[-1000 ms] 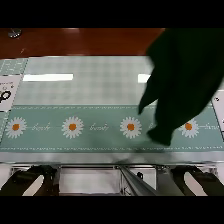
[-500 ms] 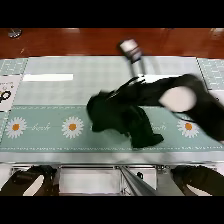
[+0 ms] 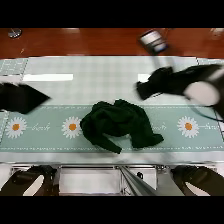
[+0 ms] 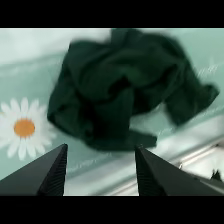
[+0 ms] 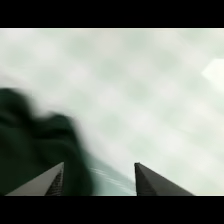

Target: Fold the shirts.

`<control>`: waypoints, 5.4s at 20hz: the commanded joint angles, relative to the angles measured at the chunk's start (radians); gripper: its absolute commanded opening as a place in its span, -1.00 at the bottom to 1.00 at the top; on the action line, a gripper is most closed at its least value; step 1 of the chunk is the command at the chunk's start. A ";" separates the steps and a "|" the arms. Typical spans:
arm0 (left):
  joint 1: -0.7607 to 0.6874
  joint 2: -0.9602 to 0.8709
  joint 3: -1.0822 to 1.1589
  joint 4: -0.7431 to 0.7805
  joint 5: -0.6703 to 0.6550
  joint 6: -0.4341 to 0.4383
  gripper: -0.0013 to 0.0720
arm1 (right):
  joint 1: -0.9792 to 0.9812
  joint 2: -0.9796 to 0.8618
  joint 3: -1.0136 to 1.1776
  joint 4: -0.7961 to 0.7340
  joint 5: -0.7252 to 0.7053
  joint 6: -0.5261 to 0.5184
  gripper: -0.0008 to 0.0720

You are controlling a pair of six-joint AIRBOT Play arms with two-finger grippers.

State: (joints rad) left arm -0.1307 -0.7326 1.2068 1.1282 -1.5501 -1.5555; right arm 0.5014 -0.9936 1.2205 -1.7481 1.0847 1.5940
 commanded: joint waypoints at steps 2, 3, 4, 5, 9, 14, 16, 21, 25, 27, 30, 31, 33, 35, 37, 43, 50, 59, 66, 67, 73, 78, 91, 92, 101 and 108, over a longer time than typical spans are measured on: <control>0.000 0.004 -0.405 -0.103 0.109 0.080 0.54 | -0.430 0.102 -0.035 0.022 0.157 -0.131 0.44; 0.000 0.004 -0.502 -0.197 0.164 0.109 0.55 | -0.549 0.102 -0.069 0.153 0.162 -0.175 0.44; 0.000 0.004 -0.586 -0.292 0.217 0.139 0.59 | -0.644 0.102 -0.113 0.264 0.163 -0.200 0.50; 0.000 0.004 -0.669 -0.391 0.269 0.175 0.74 | -0.724 0.102 -0.161 0.356 0.161 -0.210 0.50; -0.001 0.001 -0.866 -0.451 0.364 0.205 0.73 | -0.856 0.102 -0.352 0.544 0.142 -0.251 0.50; -0.001 -0.019 -0.899 -0.456 0.480 0.205 0.73 | -0.856 0.102 -0.422 0.546 0.146 -0.265 0.50; -0.009 -0.039 -0.899 -0.455 0.535 0.206 0.73 | -0.856 0.102 -0.422 0.550 0.151 -0.265 0.50; -0.156 -0.187 -0.898 -0.525 0.742 0.188 0.00 | -0.856 0.102 -0.422 0.571 0.171 -0.265 0.50; -0.293 -0.290 -0.884 -0.650 0.789 0.314 -0.90 | -0.856 0.102 -0.422 0.516 0.203 -0.301 0.50; -0.306 -0.289 -0.884 -0.646 0.776 0.314 -0.90 | -0.856 0.102 -0.431 0.412 0.207 -0.300 0.49; -0.306 -0.287 -0.884 -0.646 0.760 0.315 -0.90 | -0.856 0.102 -0.534 0.406 0.202 -0.299 0.50; -0.306 -0.287 -0.884 -0.646 0.753 0.324 -0.90 | -0.856 0.102 -0.594 0.447 0.212 -0.314 0.51; -0.306 -0.287 -0.884 -0.646 0.727 0.352 -0.90 | -0.856 0.102 -0.703 0.611 0.229 -0.394 0.67; -0.306 -0.287 -0.884 -0.646 0.718 0.351 -0.90 | -0.856 0.102 -0.779 0.739 0.212 -0.452 0.66; -0.304 -0.287 -0.884 -0.647 0.707 0.351 -0.90 | -0.856 0.102 -0.809 0.702 0.161 -0.453 0.65; -0.299 -0.287 -0.884 -0.646 0.675 0.351 -0.90 | -0.832 0.061 -0.812 0.793 0.023 -0.433 0.59; -0.299 -0.287 -0.884 -0.647 0.674 0.350 -0.90 | -0.547 -0.111 -0.811 0.785 -0.117 -0.346 0.35; -0.147 -0.139 -0.578 -0.638 0.622 0.392 -0.91 | -0.514 0.213 -0.523 0.731 -0.109 -0.322 -0.87; 0.145 -0.019 0.037 -0.497 0.264 0.388 -0.90 | -0.514 0.409 -0.085 0.292 -0.155 -0.089 -0.87; 0.185 -0.019 0.123 -0.438 0.183 0.367 -0.90 | -0.514 0.415 -0.048 0.258 -0.146 -0.073 -0.87; 0.309 -0.018 0.455 0.005 -0.042 0.301 -0.90 | -0.514 0.416 0.131 -0.008 0.002 0.054 -0.87; 0.309 -0.010 0.584 -0.115 -0.066 0.293 -0.90 | -0.512 0.416 0.290 0.047 0.018 0.050 -0.87; 0.309 0.011 0.694 -0.466 -0.280 0.058 -0.90 | -0.512 0.318 0.584 0.173 0.645 -0.042 -0.87; 0.308 0.012 0.609 -0.493 -0.291 0.060 -0.90 | -0.512 0.265 0.561 0.234 0.731 -0.063 -0.87; 0.307 0.016 -0.315 -0.399 -0.060 0.238 -0.90 | -0.512 -0.156 0.136 0.312 0.414 -0.143 -0.87; 0.201 -0.078 -0.650 -0.402 0.385 0.349 -0.90 | -0.512 -0.372 0.136 0.463 0.034 -0.136 -0.87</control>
State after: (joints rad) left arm 0.1150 -0.7734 0.6609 0.7238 -1.3529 -1.2633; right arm -0.0116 -1.2942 1.3655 -1.3613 1.3094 1.4513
